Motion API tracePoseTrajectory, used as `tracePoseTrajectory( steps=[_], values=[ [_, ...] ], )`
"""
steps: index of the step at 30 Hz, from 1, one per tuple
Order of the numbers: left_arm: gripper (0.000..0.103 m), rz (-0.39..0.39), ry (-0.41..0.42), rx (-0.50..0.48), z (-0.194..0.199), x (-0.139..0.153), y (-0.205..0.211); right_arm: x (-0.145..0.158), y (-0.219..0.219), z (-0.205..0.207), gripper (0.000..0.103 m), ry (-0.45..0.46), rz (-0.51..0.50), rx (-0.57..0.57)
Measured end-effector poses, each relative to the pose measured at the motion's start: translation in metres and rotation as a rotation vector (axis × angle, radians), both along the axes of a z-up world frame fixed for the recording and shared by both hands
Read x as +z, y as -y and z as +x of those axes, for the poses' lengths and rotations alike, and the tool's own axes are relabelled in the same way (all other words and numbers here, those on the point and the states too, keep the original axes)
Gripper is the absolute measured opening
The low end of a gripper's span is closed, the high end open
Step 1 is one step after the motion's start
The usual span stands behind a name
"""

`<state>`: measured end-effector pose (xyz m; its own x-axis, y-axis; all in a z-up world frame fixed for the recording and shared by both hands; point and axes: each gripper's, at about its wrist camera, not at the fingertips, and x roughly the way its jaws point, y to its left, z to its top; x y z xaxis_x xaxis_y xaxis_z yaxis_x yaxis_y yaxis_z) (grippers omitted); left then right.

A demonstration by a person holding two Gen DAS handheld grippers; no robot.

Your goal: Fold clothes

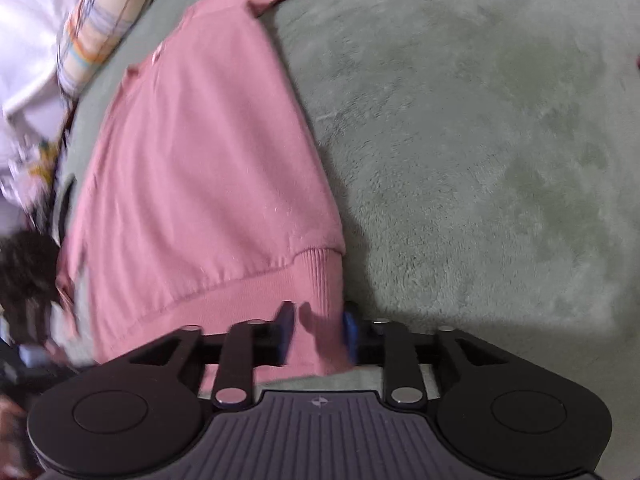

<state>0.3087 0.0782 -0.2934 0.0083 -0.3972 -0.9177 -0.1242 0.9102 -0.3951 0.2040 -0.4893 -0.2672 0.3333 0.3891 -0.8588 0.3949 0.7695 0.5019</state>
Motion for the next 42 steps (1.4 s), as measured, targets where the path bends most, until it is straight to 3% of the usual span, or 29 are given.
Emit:
tracePoseTrajectory(
  steps=[2,3,4,5,7,11,15,17,20,21,22,25,27,29,30,31,35,37,40,42],
  values=[
    [0.052,-0.021,-0.009,0.05,-0.001,-0.006,-0.006,-0.001,0.003,-0.002,0.038,0.017,0.013,-0.037],
    [0.037,-0.016,-0.011,0.088,-0.003,-0.008,-0.013,-0.002,0.005,-0.003,0.037,0.021,0.022,-0.058],
    [0.007,-0.011,-0.012,0.097,-0.004,-0.008,-0.015,-0.005,0.006,-0.002,0.032,0.017,0.033,-0.071],
    [0.006,0.026,-0.015,0.102,-0.008,-0.009,-0.021,-0.007,0.005,0.0,0.005,0.012,0.033,-0.057],
    [0.004,0.012,-0.017,0.132,-0.013,-0.004,-0.028,-0.006,-0.005,0.007,0.007,-0.004,0.003,0.039],
    [0.003,0.053,0.039,-0.007,-0.016,0.019,-0.019,0.021,-0.009,0.013,0.006,-0.017,-0.052,0.112],
    [0.003,0.069,-0.01,-0.005,-0.017,0.009,-0.034,0.016,-0.002,0.011,0.007,-0.059,-0.12,0.168],
    [0.004,0.047,-0.036,0.009,-0.015,0.007,-0.036,0.011,-0.006,0.017,0.011,-0.061,-0.097,0.187],
    [0.02,0.111,-0.045,-0.103,-0.014,0.013,-0.026,0.01,-0.001,0.012,0.022,-0.084,-0.102,0.15],
    [0.029,0.121,-0.048,-0.112,-0.014,0.014,-0.026,0.009,0.004,0.006,0.025,-0.096,-0.099,0.112],
    [0.03,0.125,-0.052,-0.111,-0.015,0.015,-0.026,0.009,0.011,-0.002,0.026,-0.104,-0.075,0.067],
    [0.043,0.039,-0.049,-0.092,-0.017,0.019,-0.025,0.013,0.019,-0.009,0.039,-0.069,-0.041,0.009],
    [0.045,0.038,-0.039,-0.087,-0.017,0.018,-0.021,0.014,0.019,-0.005,0.046,-0.034,-0.032,0.007],
    [0.043,0.042,-0.05,-0.08,-0.015,0.008,-0.013,0.007,0.012,0.003,0.041,-0.04,-0.013,0.044],
    [0.012,0.044,-0.06,-0.075,-0.014,0.003,-0.009,0.001,0.005,0.011,0.027,-0.06,0.002,0.094],
    [0.005,0.054,-0.057,-0.081,-0.015,0.003,-0.005,-0.003,-0.002,0.017,0.007,-0.085,-0.02,0.157],
    [0.004,0.109,-0.035,-0.136,-0.023,0.025,0.0,0.018,-0.013,0.025,0.006,-0.12,-0.127,0.298],
    [0.004,0.107,-0.087,-0.062,-0.028,0.016,-0.013,0.021,-0.002,0.021,0.006,-0.15,-0.186,0.318],
    [0.005,0.143,-0.119,-0.088,-0.025,0.003,-0.009,-0.009,0.003,0.027,0.006,-0.203,-0.166,0.298],
    [0.012,0.145,-0.13,-0.108,-0.022,0.003,-0.006,-0.009,0.006,0.026,0.01,-0.202,-0.151,0.283]
  ],
)
